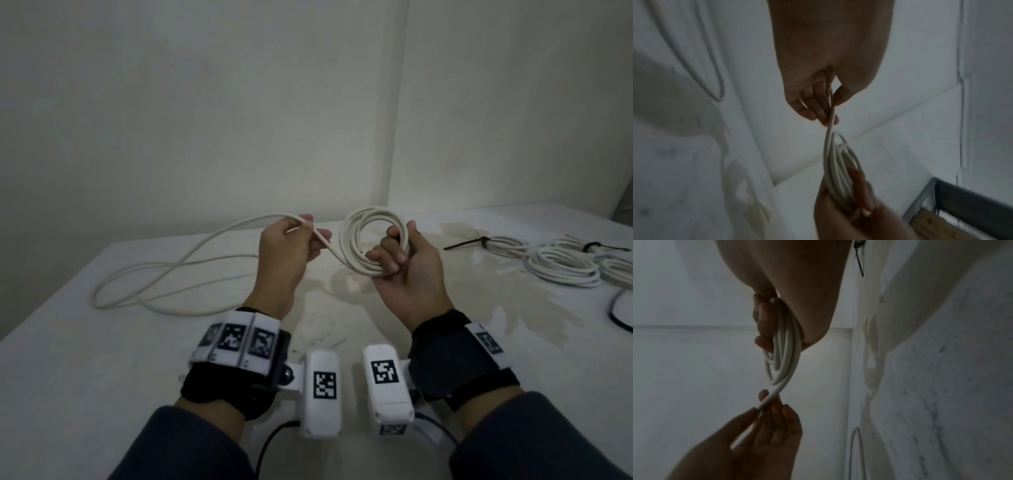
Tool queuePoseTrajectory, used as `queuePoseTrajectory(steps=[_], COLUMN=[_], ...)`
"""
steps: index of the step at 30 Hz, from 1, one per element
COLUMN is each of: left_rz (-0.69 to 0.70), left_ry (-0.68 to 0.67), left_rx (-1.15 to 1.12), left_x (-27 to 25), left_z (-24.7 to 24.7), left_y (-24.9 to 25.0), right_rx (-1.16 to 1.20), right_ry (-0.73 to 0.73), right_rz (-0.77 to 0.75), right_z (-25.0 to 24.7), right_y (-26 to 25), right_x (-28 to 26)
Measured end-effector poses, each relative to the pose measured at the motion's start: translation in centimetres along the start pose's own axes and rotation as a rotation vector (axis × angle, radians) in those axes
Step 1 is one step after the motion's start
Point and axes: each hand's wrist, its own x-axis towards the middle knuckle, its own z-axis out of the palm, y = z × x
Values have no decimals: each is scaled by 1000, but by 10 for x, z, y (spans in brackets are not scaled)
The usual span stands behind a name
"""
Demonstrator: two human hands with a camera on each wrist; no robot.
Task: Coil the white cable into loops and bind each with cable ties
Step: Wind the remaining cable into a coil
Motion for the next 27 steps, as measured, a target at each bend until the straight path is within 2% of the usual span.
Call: queuePoseTrajectory(steps=[2, 5, 8, 12, 15, 19, 22, 25, 27], left_rz=[83, 125, 95, -5, -18, -76, -120, -112, -122], left_ry=[41, 13, -71, -258, -325, -363, -379, -377, -340], left_rx=[90, 179, 219, 120, 148, 89, 84, 46, -8], left_x=[-1, -1, 0, -5, -4, -3, 0, -1, -1], left_z=[4, 5, 4, 2, 0, 0, 0, -1, 1], left_y=[0, -1, 1, 6, 5, 3, 2, 3, 1], right_rx=[-61, -162, -245, -283, -293, -361, -458, -499, -479], right_ry=[-49, -101, -130, -152, -127, -60, -79, -53, -56], right_rz=[41, 83, 126, 220, 275, 153, 61, 16, 40], right_z=[2, 5, 7, 5, 4, 6, 7, 9, 10], right_y=[4, 6, 5, 2, 2, 6, 8, 11, 11], right_x=[-2, -5, -6, -6, -6, -6, -6, -6, -7])
